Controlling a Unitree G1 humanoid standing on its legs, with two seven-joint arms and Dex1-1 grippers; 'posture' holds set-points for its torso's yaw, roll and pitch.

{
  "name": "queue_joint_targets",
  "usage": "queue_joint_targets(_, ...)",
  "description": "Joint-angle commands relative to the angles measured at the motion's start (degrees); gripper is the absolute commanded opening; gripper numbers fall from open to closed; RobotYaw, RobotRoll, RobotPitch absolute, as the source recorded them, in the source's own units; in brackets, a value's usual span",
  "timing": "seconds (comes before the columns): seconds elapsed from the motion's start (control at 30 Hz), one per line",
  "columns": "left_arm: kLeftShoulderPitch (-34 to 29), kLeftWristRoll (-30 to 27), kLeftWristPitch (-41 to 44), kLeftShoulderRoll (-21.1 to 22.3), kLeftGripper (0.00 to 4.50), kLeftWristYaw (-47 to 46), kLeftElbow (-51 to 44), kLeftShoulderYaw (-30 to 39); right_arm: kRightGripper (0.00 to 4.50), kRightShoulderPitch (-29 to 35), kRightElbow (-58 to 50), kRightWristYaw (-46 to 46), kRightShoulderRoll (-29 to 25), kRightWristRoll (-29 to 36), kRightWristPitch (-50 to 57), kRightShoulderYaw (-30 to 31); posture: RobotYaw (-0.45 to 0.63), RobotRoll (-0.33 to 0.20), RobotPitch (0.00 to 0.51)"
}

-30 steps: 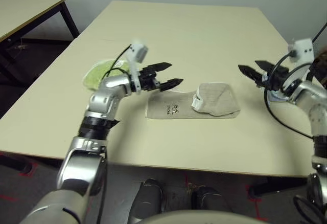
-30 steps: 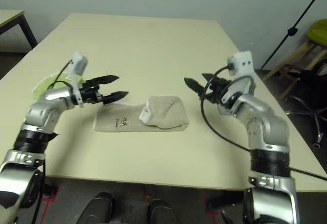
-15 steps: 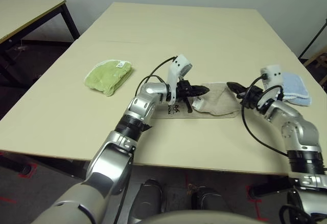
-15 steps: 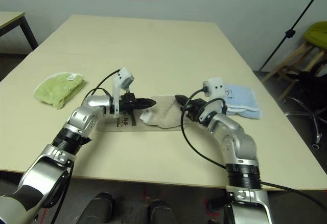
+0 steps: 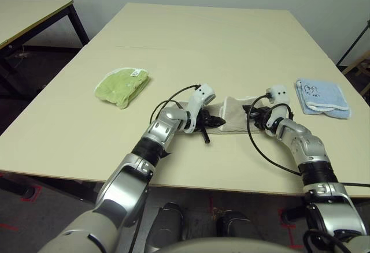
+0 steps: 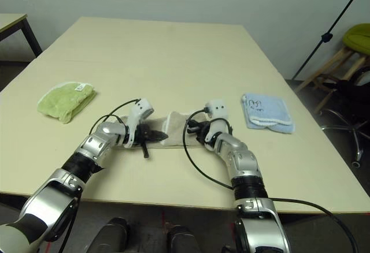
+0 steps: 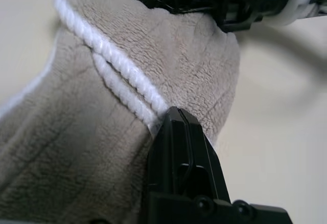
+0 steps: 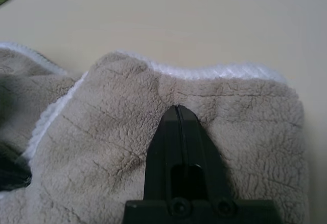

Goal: Fold the towel and set it aside.

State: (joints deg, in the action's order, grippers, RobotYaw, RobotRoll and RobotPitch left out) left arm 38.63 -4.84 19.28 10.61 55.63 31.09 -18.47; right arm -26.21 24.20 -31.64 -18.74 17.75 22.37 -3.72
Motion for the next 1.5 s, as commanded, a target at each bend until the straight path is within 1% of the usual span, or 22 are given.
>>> queue_joint_targets(0.03,-1.19,-3.61,6.35,0.00,0.02,-1.67,-4.77,4.25,0.00,-0.56,-0.06,-2.24,0.06,-0.69,-1.78,0.69,0.13,0.000,0.062)
queue_joint_targets(0.07,-1.31,-5.71,9.26,-0.18,0.02,-3.18,-7.16,6.86,0.00,-0.89,-1.38,-3.21,-0.26,-0.33,-1.89,0.69,0.13,0.000,0.062)
queue_joint_targets(0.17,-2.45,-11.73,19.27,0.06,0.61,-7.74,-15.46,13.91,0.59,-1.33,-4.77,-6.77,-1.02,0.50,-4.75,0.45,0.13,0.000,0.065)
queue_joint_targets(0.27,-5.43,-16.97,34.12,2.75,1.56,-13.93,-27.69,21.50,1.63,-2.32,-7.36,-11.54,-3.68,1.87,-3.82,-0.02,0.14,0.000,0.079)
queue_joint_targets(0.3,-7.08,-19.31,42.02,4.35,2.02,-15.72,-32.43,24.93,2.10,-2.93,-8.00,-12.78,-4.94,2.32,-3.54,-0.57,0.14,0.000,0.079)
queue_joint_targets(0.33,-8.17,-21.13,47.57,5.31,2.29,-17.16,-35.63,27.21,2.41,-3.31,-8.31,-13.45,-5.76,2.59,-3.47,-0.90,0.14,0.000,0.079)
queue_joint_targets(0.4,-11.05,-24.63,60.07,7.18,3.08,-19.07,-41.56,33.08,3.21,-3.75,-10.26,-16.51,-8.53,4.16,-1.93,-1.32,0.15,0.000,0.084)
queue_joint_targets(0.5,-12.90,-27.36,70.39,6.72,4.13,-21.30,-45.77,39.23,4.36,-3.81,-12.19,-19.15,-11.32,5.43,-0.39,-1.46,0.16,0.000,0.083)
queue_joint_targets(0.53,-14.14,-29.37,72.06,6.78,4.46,-22.65,-45.95,40.79,4.50,-3.74,-12.98,-20.79,-12.84,5.73,0.30,-1.35,0.17,0.000,0.087)
queue_joint_targets(0.6,-16.96,-34.93,73.22,6.94,4.48,-25.81,-45.74,42.91,4.50,-3.65,-14.10,-23.94,-15.74,6.24,1.48,-1.33,0.17,0.000,0.088)
queue_joint_targets(0.7,-19.19,-42.66,73.22,6.69,4.48,-31.71,-44.60,43.99,4.50,-3.66,-14.60,-26.30,-18.10,6.47,2.38,-1.42,0.17,0.000,0.088)
queue_joint_targets(0.73,-20.20,-44.73,73.22,6.48,4.48,-33.65,-44.53,43.10,4.50,-3.60,-14.61,-27.09,-19.01,6.49,2.48,-1.47,0.17,0.000,0.088)
queue_joint_targets(0.8,-21.26,-46.81,73.22,5.62,4.48,-37.86,-44.21,41.80,4.50,-3.26,-14.99,-28.05,-20.19,6.68,2.83,-1.69,0.17,0.000,0.098)
queue_joint_targets(0.9,-20.20,-46.26,73.22,2.10,4.48,-44.41,-41.97,42.59,4.50,-2.61,-15.54,-28.33,-20.87,6.84,2.89,-2.09,0.16,0.000,0.099)
queue_joint_targets(1.0,-19.93,-48.90,73.22,1.50,4.48,-47.20,-40.08,41.46,4.50,-1.66,-16.61,-28.29,-21.13,7.16,3.15,-2.45,0.15,0.000,0.104)
queue_joint_targets(1.07,-18.92,-47.48,73.22,-0.16,4.48,-48.84,-38.46,42.57,4.50,-1.07,-17.29,-28.12,-21.22,7.36,3.23,-2.83,0.14,0.000,0.105)
queue_joint_targets(1.17,-17.66,-46.93,73.22,-1.31,4.48,-49.48,-34.90,43.93,4.50,-0.53,-18.38,-27.86,-21.35,7.84,3.61,-3.49,0.12,0.000,0.104)
queue_joint_targets(1.23,-16.07,-43.23,69.73,-1.72,4.48,-51.58,-31.36,45.60,4.50,-0.31,-19.11,-27.85,-21.72,8.25,4.08,-4.00,0.12,0.000,0.105)
queue_joint_targets(1.3,-14.85,-41.44,67.42,-1.75,4.48,-52.14,-28.99,46.41,4.50,0.01,-19.77,-27.86,-22.14,8.63,4.50,-4.42,0.11,0.000,0.103)
queue_joint_targets(1.4,-14.00,-40.95,65.68,-2.42,3.87,-51.91,-27.85,46.31,4.50,0.84,-20.83,-27.97,-22.69,9.05,5.13,-4.90,0.10,0.000,0.101)
queue_joint_targets(1.47,-14.03,-41.01,65.72,-2.96,3.23,-51.48,-28.17,45.79,4.50,1.72,-21.84,-28.17,-23.22,9.57,5.80,-5.05,0.10,0.000,0.100)
queue_joint_targets(1.5,-14.01,-40.94,65.75,-3.30,2.80,-51.43,-28.31,45.77,4.50,2.16,-22.20,-28.42,-23.55,9.75,6.01,-5.04,0.10,0.000,0.100)
